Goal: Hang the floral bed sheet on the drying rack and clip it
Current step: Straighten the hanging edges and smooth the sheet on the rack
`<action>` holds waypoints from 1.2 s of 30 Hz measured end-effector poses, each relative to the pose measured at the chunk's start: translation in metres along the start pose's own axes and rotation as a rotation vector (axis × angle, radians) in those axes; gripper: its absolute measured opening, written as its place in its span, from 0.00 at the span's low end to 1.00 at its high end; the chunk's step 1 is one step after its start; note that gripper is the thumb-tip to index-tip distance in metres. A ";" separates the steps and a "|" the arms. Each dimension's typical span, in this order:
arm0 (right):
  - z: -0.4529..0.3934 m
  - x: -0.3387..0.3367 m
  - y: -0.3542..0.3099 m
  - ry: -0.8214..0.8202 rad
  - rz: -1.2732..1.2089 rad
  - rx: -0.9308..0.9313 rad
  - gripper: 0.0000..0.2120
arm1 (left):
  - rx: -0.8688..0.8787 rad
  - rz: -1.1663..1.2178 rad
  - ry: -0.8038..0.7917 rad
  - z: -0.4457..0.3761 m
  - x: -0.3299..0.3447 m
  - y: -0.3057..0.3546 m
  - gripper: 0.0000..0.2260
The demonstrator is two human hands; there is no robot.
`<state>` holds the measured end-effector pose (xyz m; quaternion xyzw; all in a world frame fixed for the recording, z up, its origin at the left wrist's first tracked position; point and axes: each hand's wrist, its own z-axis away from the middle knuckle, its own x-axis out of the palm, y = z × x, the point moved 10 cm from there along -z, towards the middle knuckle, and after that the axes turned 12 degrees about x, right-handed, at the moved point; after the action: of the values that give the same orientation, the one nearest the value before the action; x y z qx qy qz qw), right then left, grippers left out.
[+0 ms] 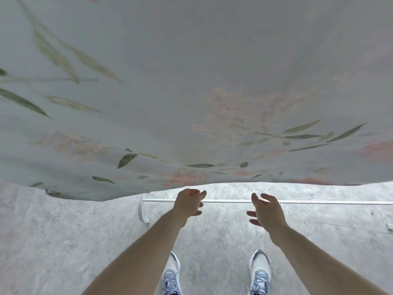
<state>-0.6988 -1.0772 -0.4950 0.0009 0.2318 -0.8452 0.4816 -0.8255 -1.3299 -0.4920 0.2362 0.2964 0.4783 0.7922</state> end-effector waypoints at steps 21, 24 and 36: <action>-0.130 -0.022 -0.011 -0.040 -0.468 0.217 0.10 | -0.106 0.440 0.314 -0.082 0.091 -0.033 0.03; -0.136 -0.024 0.000 0.020 -0.403 0.208 0.05 | -0.092 0.340 0.353 -0.084 0.081 -0.044 0.04; -0.172 -0.017 0.004 0.041 -0.418 0.152 0.05 | -0.053 0.136 0.331 -0.120 0.079 -0.041 0.08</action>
<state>-0.7246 -0.9980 -0.6466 0.0062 0.1723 -0.9414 0.2898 -0.8550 -1.2661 -0.6241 0.1527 0.3933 0.5707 0.7045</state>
